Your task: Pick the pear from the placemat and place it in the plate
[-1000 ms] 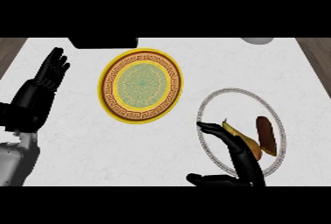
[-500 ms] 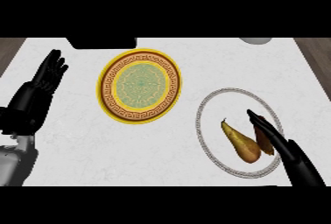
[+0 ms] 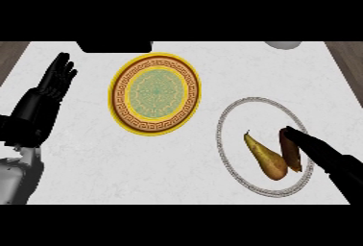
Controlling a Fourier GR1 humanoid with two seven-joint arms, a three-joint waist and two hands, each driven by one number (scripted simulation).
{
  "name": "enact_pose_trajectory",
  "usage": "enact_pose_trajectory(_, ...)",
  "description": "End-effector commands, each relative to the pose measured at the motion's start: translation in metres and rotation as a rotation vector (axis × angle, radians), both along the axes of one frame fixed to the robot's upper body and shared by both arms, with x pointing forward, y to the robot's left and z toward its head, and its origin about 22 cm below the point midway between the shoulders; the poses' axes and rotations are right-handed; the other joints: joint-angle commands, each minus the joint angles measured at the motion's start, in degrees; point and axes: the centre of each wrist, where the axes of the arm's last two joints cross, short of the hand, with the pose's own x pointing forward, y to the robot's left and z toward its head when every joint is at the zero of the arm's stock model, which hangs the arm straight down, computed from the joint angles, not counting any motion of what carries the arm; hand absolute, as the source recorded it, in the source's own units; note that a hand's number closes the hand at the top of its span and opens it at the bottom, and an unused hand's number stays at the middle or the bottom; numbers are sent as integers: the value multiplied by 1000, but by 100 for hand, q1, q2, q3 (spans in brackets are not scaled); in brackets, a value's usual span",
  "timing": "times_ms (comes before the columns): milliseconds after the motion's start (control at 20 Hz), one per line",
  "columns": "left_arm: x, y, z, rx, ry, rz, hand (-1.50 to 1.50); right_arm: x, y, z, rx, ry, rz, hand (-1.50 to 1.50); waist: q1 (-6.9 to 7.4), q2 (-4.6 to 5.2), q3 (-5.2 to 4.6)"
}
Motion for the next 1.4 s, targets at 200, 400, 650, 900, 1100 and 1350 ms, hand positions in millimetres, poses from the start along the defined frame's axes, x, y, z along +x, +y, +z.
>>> enact_pose_trajectory(200,1,0,-8,-2,-7,-13,0,14,18,33,-205,164,-14,-150,63,21,17)
enact_pose_trajectory(400,11,4,0,-2,-5,-24,0,35,22,4,-231,180,-49,-150,52,22,22)
enact_pose_trajectory(650,-1,7,-2,-9,6,-9,0,34,35,-25,-333,190,-124,-150,60,15,23)
enact_pose_trajectory(900,-2,-4,-13,-5,-14,2,0,46,35,-27,-370,233,-147,-150,38,13,22)
enact_pose_trajectory(1100,9,15,4,-18,16,10,0,44,18,-56,-373,271,-124,-150,16,13,24)
enact_pose_trajectory(1350,11,9,1,-14,-4,-11,0,47,8,-75,-353,312,-96,-150,8,14,24)
